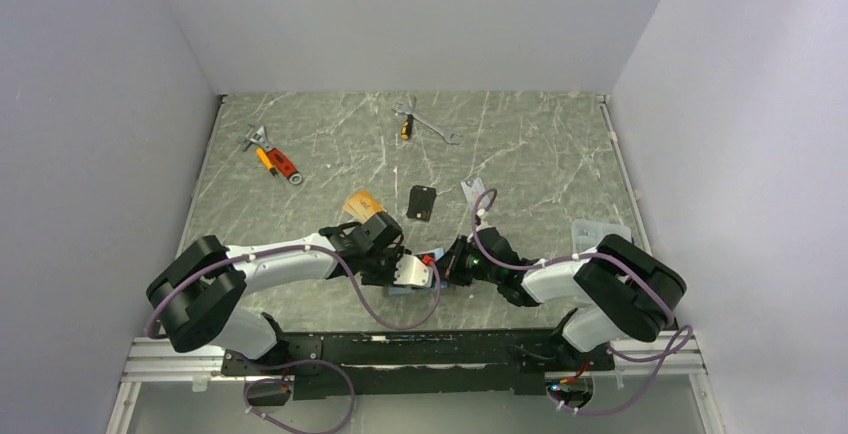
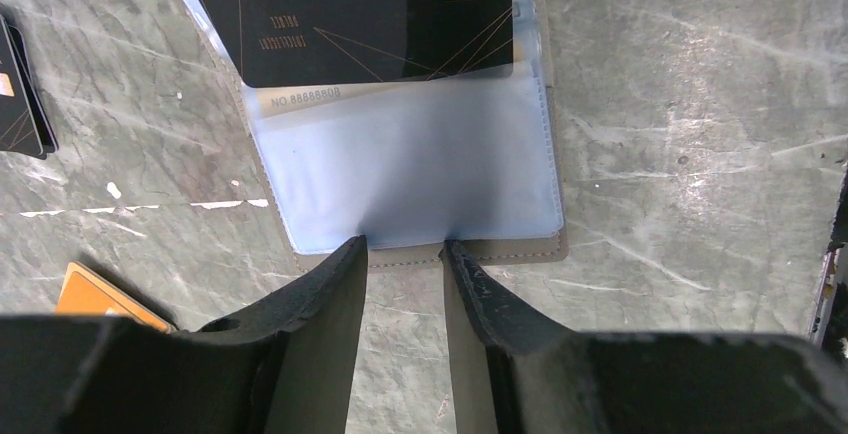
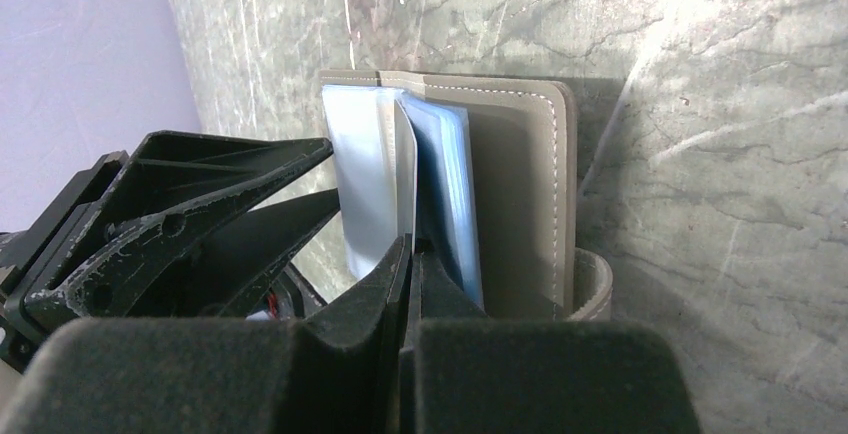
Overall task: Put the credit cards into the card holder
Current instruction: Insert the credit card into the card holder.
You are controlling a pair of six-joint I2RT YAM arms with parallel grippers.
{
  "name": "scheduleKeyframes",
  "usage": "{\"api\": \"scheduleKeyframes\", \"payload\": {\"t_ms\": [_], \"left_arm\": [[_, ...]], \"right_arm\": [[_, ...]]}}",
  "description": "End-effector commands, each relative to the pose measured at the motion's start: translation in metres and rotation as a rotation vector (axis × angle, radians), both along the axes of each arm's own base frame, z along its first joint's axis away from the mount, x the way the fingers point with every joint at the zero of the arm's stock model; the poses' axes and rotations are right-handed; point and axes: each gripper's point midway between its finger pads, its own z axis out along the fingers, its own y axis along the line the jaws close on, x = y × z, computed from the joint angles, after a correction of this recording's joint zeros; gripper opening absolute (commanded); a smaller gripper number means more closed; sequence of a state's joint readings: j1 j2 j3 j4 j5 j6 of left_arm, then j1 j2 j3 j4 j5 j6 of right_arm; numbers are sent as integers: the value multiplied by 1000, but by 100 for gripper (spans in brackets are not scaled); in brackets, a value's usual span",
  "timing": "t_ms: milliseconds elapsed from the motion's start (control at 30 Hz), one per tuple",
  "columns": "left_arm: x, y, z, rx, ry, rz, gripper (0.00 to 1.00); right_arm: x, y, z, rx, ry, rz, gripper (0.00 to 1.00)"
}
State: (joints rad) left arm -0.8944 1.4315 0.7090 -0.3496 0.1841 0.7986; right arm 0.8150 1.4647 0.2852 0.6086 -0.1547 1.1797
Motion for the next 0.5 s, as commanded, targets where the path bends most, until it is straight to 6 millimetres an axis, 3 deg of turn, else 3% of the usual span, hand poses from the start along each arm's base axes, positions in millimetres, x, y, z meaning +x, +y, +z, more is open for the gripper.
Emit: {"api": "scheduleKeyframes", "payload": {"t_ms": [0, 167, 467], "left_arm": [[-7, 2, -9, 32, 30, -5, 39], [-7, 1, -9, 34, 31, -6, 39], [-6, 1, -8, 33, 23, -5, 38]], "right_arm": [[-8, -9, -20, -63, 37, 4, 0], [-10, 1, -24, -60, 55, 53, 0], [-10, -3, -26, -82, 60, 70, 0]]}}
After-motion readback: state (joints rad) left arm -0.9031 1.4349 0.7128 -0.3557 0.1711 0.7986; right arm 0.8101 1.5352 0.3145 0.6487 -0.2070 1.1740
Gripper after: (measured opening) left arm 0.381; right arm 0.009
